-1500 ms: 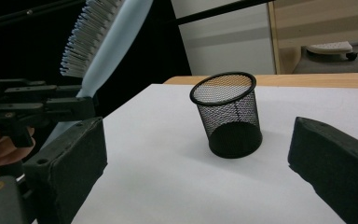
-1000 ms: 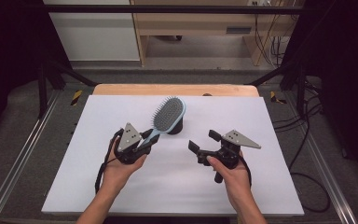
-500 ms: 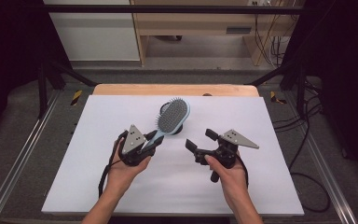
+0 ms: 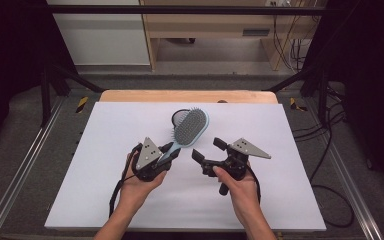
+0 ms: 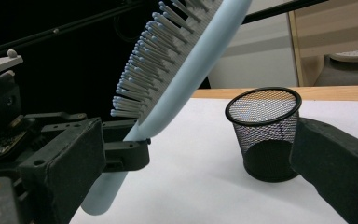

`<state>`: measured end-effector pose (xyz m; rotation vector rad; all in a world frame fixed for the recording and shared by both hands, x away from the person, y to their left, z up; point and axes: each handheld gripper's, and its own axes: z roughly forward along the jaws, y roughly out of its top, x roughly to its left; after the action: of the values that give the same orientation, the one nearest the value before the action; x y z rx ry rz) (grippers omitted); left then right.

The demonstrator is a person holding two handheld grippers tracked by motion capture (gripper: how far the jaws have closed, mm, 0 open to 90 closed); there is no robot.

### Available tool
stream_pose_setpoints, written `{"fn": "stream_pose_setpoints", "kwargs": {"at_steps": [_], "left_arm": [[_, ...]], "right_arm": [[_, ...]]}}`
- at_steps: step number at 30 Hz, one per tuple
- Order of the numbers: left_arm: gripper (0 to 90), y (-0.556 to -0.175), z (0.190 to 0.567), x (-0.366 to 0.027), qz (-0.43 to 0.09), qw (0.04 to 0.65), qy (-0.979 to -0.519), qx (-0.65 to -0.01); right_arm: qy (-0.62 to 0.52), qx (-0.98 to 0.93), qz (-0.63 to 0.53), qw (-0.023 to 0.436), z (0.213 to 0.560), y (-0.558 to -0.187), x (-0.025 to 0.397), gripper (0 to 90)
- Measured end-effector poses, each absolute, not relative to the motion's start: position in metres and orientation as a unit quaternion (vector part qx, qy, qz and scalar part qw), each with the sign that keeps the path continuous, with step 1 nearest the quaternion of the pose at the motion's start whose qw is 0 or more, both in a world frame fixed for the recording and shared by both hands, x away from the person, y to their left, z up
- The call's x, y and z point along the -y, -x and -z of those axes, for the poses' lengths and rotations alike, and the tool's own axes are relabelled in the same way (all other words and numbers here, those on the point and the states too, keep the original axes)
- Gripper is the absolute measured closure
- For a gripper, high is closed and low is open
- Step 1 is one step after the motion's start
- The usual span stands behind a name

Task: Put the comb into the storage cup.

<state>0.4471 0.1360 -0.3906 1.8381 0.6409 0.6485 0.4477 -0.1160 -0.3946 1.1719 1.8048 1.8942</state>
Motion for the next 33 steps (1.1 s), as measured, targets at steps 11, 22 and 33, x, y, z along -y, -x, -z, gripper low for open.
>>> {"fn": "stream_pose_setpoints", "kwargs": {"at_steps": [11, 22, 33], "left_arm": [[69.7, -0.443, 0.398, -0.130, -0.266, 0.519, -0.769, -0.261], [69.7, -0.436, 0.400, -0.121, -0.262, 0.521, -0.773, -0.250], [69.7, -0.430, 0.403, -0.113, -0.263, 0.524, -0.774, -0.240]], "right_arm": [[-0.402, -0.623, -0.660, 0.121, 0.391, -0.450, 0.106, 3.4], [-0.400, -0.620, -0.666, 0.114, 0.385, -0.452, 0.101, 3.6], [-0.413, -0.606, -0.672, 0.102, 0.383, -0.457, 0.103, 8.8]]}}
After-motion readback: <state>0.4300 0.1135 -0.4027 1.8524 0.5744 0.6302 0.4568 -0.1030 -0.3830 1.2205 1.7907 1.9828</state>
